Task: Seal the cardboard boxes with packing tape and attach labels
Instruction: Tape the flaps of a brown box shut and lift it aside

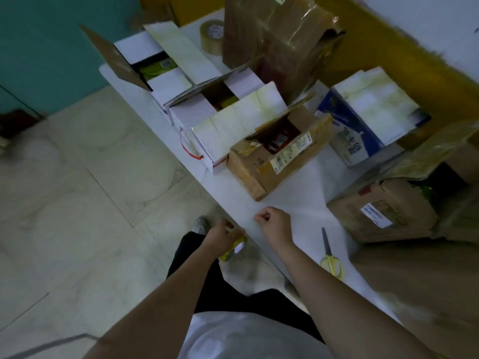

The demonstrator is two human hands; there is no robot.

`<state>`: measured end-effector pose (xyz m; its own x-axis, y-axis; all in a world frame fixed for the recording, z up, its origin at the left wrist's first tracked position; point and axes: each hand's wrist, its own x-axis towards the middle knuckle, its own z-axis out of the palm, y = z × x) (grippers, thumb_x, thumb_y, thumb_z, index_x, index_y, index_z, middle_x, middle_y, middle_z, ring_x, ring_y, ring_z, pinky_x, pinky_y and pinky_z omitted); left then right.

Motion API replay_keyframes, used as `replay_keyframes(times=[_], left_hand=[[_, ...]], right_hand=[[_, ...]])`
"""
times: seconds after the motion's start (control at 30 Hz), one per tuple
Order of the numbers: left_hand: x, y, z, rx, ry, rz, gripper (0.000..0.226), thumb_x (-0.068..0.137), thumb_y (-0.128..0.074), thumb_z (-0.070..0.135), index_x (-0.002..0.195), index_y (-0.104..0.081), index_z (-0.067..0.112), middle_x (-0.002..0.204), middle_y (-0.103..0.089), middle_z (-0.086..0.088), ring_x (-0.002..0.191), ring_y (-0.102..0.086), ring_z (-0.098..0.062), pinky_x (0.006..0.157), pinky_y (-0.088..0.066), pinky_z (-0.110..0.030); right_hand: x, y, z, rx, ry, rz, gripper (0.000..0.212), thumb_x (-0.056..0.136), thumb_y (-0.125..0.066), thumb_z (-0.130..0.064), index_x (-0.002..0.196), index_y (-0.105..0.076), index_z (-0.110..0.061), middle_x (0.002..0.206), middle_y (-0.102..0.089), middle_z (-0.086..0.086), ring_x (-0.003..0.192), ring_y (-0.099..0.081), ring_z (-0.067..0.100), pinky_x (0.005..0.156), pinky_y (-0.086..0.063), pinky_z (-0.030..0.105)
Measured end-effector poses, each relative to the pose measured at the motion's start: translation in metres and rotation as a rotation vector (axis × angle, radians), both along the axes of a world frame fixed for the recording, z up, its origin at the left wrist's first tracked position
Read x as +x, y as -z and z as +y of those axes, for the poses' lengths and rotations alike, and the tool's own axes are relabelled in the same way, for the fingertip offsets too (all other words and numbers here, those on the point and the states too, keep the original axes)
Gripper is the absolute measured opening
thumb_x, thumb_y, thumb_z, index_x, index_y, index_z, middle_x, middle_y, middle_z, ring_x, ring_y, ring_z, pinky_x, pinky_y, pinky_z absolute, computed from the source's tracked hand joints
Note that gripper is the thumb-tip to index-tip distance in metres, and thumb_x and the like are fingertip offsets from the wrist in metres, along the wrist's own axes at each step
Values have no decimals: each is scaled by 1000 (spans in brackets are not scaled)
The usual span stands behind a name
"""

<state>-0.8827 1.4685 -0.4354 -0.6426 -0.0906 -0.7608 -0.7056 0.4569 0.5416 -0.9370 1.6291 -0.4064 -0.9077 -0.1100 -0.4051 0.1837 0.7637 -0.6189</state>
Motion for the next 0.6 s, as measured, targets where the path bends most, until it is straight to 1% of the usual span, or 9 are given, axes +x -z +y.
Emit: replay_keyframes(times=[0.07,0.13,0.17,0.27,0.3,0.37,0.43,0.5,0.6], left_hand=[[0,2,-3,17,-4,8,51,92,-64,53,121,-49,14,100,-58,-1,83,-56,-14,64,-44,-26],[2,2,-3,25,-16,4,50,92,-65,54,119,-50,15,95,-58,3,79,-56,-8,63,-47,-23],[3,4,-3,22,-20,4,50,91,-64,54,119,-50,15,95,-60,4,80,-57,-8,65,-49,-24],[3,3,0,22,-57,-13,55,90,-64,57,121,-50,14,101,-65,1,79,-59,-8,67,-50,-25],[2,1,1,30,-82,-31,58,89,-65,57,124,-49,13,101,-64,1,78,-57,-6,64,-49,-23],[-2,-5,5,45,-134,-70,67,89,-66,56,133,-44,9,100,-60,2,80,-56,-9,63,-44,-25],[-6,-10,12,31,-176,-85,76,89,-67,54,141,-38,5,123,-60,-9,99,-58,-20,77,-43,-27],[-11,-12,22,-16,-206,-98,90,87,-69,56,148,-29,4,146,-44,-17,126,-50,-31,92,-43,-34],[-23,-16,39,-156,-273,-159,116,76,-74,66,154,-12,7,156,-19,-21,139,-35,-40,108,-36,-46]], right_hand=[[-1,4,-2,41,-30,13,14,88,-73,-18,78,-63,-18,77,-62,-9,75,-58,8,64,-43,7],[-1,6,-5,144,-106,39,14,90,-70,-24,84,-61,-15,87,-65,0,84,-62,17,71,-49,26],[-2,7,-6,211,-134,53,18,91,-69,-29,89,-61,-13,92,-66,5,90,-63,22,73,-47,30],[-8,1,-1,380,-42,6,50,86,-70,-49,108,-58,-6,107,-65,12,104,-62,29,75,-47,32],[-11,-2,3,436,-35,-8,53,86,-68,-53,110,-58,-6,108,-65,12,105,-62,29,76,-48,33],[-13,-8,9,523,-83,-12,45,93,-61,-49,109,-60,-7,110,-66,12,106,-62,29,77,-49,33],[-10,-15,13,527,-124,16,36,99,-53,-42,107,-60,-8,106,-65,12,103,-62,29,75,-49,33],[-2,-20,14,487,-146,25,34,100,-50,-40,101,-61,-8,100,-64,12,97,-62,29,71,-48,33],[12,-27,17,430,-151,41,32,100,-49,-37,96,-61,-8,95,-62,11,91,-61,28,69,-45,34]])
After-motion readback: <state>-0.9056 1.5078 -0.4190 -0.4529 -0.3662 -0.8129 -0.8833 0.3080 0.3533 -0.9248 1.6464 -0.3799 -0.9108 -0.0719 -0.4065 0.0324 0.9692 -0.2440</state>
